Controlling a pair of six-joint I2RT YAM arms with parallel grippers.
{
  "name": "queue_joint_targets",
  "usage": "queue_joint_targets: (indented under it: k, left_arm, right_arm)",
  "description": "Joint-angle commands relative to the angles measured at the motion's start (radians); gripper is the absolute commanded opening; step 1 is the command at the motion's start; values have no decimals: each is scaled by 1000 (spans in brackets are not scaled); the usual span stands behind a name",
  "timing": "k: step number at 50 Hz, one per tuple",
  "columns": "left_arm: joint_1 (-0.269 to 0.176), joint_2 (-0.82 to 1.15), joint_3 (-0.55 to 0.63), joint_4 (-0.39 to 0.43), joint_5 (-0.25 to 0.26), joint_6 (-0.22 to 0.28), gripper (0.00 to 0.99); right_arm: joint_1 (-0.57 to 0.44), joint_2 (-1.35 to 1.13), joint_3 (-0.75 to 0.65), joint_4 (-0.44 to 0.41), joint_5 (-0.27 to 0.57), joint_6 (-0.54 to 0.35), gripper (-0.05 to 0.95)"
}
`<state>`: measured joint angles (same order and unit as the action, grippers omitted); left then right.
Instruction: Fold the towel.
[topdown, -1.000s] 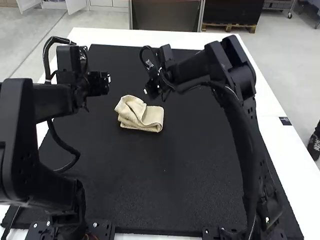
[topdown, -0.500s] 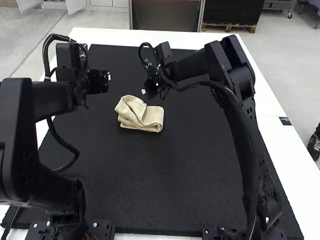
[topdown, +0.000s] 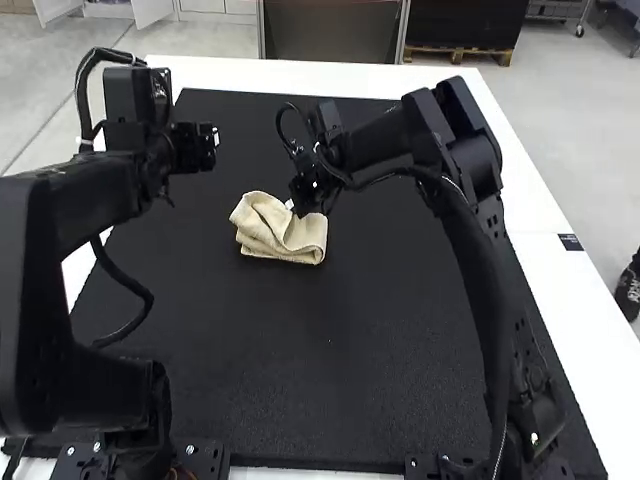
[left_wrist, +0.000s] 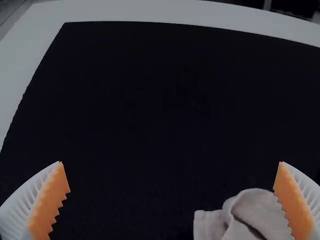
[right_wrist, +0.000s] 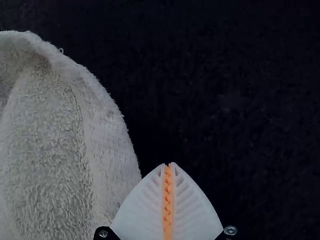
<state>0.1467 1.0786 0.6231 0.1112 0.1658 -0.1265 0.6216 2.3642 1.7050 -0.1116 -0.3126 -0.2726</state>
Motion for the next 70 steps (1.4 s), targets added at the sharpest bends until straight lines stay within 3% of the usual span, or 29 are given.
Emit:
queue_joint_targets:
  k: [1, 10, 19, 24, 32, 52, 70]
  left_arm:
    - [10, -16, 32, -5, 15, 16, 962]
    - [10, -16, 29, 7, 14, 16, 962]
    - [10, -13, 23, 19, 14, 16, 962]
    - [10, -13, 7, 35, 14, 14, 962]
    - [4, -11, 4, 45, 11, 14, 962]
    - [8, -16, 30, 19, 14, 14, 962]
    - [8, -19, 33, 5, 14, 11, 962]
  right_arm:
    - [9, 6, 7, -2, -28, 9, -20]
    - [9, -6, 22, -36, -54, 6, -20]
    - [10, -48, 28, -132, -143, -20, -20]
    - [18, -82, 18, -177, -160, -103, -20]
    - [20, -125, -19, -175, -164, -188, -20]
    - [38, -140, -34, -206, -240, -226, -20]
    - [70, -154, -45, -241, -286, -407, -20]
